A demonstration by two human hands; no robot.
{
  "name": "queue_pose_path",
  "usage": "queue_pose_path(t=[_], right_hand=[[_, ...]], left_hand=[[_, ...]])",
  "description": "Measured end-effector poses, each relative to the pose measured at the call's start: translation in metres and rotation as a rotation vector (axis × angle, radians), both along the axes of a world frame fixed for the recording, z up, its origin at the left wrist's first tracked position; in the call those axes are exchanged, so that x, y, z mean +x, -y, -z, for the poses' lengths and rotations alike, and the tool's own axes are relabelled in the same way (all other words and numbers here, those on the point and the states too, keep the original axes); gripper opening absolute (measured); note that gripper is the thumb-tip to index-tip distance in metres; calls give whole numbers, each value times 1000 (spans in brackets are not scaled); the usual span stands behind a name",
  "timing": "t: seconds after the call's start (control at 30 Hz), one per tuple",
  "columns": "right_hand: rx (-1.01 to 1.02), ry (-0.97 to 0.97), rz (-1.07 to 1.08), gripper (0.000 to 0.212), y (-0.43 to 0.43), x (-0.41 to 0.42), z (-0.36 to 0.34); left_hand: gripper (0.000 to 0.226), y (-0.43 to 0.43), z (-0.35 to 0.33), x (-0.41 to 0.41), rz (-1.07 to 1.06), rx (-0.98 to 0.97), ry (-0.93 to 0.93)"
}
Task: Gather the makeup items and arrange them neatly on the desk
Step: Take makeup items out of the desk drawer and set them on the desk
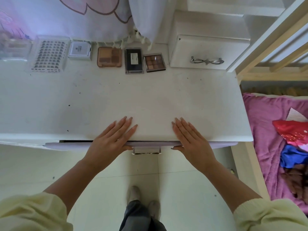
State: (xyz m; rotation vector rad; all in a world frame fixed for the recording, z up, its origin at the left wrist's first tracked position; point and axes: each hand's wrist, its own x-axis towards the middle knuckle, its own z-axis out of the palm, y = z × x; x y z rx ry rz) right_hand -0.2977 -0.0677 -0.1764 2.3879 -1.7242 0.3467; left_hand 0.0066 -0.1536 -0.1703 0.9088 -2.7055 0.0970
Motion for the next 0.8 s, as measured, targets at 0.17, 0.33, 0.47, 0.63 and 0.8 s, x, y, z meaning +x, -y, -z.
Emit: queue_pose_path(t=[0.17, 0.33, 0.47, 0.63, 0.8], right_hand=[[-56, 171, 40, 51, 3, 6, 2], [-71, 227, 44, 45, 3, 8, 6], [20, 173, 67, 51, -1, 11, 2], [297, 68, 194, 73, -5, 34, -29], [524, 27, 235, 62, -11, 75, -82]], left_hand=[[48, 2, 5, -4, -3, -146, -44], [50, -1, 13, -7, -36, -182, -87], [51, -4, 13, -6, -64, -57, -40], [61, -31, -23, -22, -243, 263, 24], [57, -75, -87, -38, -564, 575, -116]])
